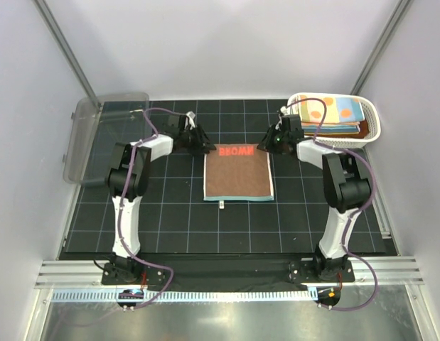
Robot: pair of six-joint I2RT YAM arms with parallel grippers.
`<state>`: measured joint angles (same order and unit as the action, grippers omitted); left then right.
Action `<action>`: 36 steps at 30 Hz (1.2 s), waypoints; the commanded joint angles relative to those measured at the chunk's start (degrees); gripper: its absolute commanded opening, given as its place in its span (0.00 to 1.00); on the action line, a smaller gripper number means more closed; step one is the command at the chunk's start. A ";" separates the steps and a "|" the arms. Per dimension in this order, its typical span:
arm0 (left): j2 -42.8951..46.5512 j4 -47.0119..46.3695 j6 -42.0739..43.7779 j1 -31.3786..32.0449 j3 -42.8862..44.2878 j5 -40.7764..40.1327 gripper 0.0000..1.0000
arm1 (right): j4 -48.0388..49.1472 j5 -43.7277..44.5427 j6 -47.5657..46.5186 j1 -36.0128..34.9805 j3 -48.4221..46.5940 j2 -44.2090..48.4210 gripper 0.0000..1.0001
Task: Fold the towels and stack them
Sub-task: Fold the towel
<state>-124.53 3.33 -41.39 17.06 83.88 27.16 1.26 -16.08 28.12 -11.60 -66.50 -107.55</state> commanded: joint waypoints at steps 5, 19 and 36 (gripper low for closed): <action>-3.79 0.53 1.31 -1.15 5.07 3.17 0.45 | 2.35 6.23 -4.47 0.43 -4.34 -5.04 0.24; 16.49 22.44 8.08 -2.65 -2.02 -11.42 0.53 | -14.07 11.50 -1.58 -3.26 1.97 11.91 0.40; -0.60 22.40 27.57 -3.88 14.46 1.66 0.58 | -18.82 -5.98 -24.15 0.69 -20.66 -4.93 0.66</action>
<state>-122.45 20.38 -21.39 13.78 93.17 25.19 -12.93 -17.87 11.29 -12.12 -80.86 -109.34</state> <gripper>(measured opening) 0.580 0.653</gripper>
